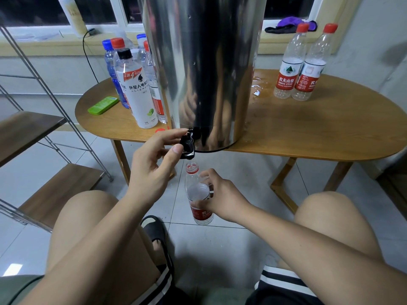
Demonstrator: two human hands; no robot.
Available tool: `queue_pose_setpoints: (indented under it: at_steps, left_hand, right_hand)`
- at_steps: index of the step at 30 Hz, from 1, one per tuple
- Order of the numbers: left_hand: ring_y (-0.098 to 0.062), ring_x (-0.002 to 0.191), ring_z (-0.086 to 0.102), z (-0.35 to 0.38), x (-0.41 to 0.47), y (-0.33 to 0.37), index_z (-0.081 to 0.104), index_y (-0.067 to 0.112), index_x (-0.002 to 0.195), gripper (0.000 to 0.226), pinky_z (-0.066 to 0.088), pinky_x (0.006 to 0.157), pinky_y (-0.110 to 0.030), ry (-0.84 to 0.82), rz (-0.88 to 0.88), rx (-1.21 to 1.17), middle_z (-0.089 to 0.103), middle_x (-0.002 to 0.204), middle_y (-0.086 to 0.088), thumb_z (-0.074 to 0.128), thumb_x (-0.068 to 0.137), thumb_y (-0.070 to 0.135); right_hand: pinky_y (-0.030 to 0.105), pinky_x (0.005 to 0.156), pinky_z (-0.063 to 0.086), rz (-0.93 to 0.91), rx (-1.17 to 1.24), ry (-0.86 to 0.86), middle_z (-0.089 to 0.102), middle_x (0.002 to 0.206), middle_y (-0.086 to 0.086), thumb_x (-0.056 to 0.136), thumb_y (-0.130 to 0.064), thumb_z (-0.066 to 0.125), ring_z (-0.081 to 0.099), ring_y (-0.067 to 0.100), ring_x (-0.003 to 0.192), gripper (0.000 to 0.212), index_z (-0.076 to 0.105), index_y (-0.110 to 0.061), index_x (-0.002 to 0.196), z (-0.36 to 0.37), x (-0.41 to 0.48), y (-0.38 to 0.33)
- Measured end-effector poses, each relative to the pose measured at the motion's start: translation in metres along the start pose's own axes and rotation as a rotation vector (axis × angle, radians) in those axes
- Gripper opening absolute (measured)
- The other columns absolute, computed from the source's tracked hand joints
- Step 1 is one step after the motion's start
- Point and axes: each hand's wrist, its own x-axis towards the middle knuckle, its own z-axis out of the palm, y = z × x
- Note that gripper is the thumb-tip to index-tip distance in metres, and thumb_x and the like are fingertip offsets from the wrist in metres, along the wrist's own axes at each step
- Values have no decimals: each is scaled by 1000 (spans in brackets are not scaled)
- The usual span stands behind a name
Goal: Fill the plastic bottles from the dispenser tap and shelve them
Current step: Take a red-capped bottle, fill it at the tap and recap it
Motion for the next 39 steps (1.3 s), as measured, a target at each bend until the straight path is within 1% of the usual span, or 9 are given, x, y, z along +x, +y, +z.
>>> queue_pose_setpoints:
  at_steps: [3, 9, 15, 20, 26, 29, 33, 36, 39]
  left_hand:
    - [-28, 120, 72, 0, 0, -1, 70, 20, 135, 29, 59, 96, -59, 0, -3, 3, 76, 124, -1, 56, 110, 21]
    - [-28, 121, 71, 0, 0, -1, 70, 18, 136, 31, 59, 96, -62, 5, -4, 4, 75, 125, -1, 56, 110, 26]
    - [-28, 122, 71, 1, -1, -2, 70, 20, 136, 31, 58, 95, -64, 5, -5, 2, 75, 126, 0, 55, 110, 27]
    - [-28, 122, 71, 0, 0, -3, 70, 21, 136, 30, 58, 95, -63, 6, -9, 1, 75, 125, 1, 56, 110, 26]
    - [-29, 120, 71, 1, 0, -3, 70, 26, 135, 29, 58, 95, -64, 4, -9, -7, 76, 125, -1, 56, 110, 22]
    - [-29, 121, 71, 1, 0, -4, 70, 26, 135, 29, 57, 96, -65, 2, -13, -9, 76, 125, -2, 56, 110, 24]
    - [-29, 121, 71, 1, 0, -4, 70, 25, 136, 29, 57, 96, -64, 1, -15, -12, 76, 125, -1, 56, 110, 26]
    - [-28, 122, 71, 1, 0, -3, 70, 21, 136, 30, 58, 96, -64, 0, -14, -5, 76, 126, -1, 56, 110, 26]
    - [-28, 122, 71, 0, 0, -3, 70, 21, 137, 31, 58, 96, -64, -1, -10, -4, 76, 126, -1, 56, 110, 26]
  right_hand:
    - [39, 97, 60, 1, -3, 1, 67, 128, -8, 73, -51, 95, 68, 15, 113, 80, 47, -35, 135, 2, 1, 2]
    - [40, 97, 60, 12, 15, -7, 69, 129, -9, 66, -60, 90, 69, 13, 113, 84, 52, -35, 136, 5, 2, 6]
    - [38, 100, 59, 15, 10, -17, 67, 133, -11, 70, -55, 93, 67, 12, 116, 81, 54, -32, 138, 6, 3, 10]
    - [38, 98, 61, 26, 11, -34, 67, 132, -11, 61, -66, 86, 68, 12, 115, 86, 53, -36, 134, 7, 3, 11]
    - [34, 96, 60, 21, 16, -32, 68, 129, -7, 71, -51, 95, 69, 13, 111, 76, 53, -34, 132, 9, 5, 14]
    - [31, 95, 59, 18, -2, -32, 68, 130, -6, 72, -51, 95, 68, 13, 112, 75, 53, -34, 132, 9, 5, 15]
    - [25, 87, 53, 18, -26, -33, 69, 130, -4, 74, -50, 94, 67, 15, 110, 74, 53, -32, 132, 8, 6, 15]
    - [24, 85, 50, 20, -36, -40, 68, 130, -4, 75, -49, 94, 66, 16, 110, 74, 53, -31, 133, 8, 6, 15]
    - [25, 86, 51, 21, -36, -36, 69, 128, -4, 74, -48, 95, 67, 16, 109, 73, 53, -31, 132, 8, 5, 16]
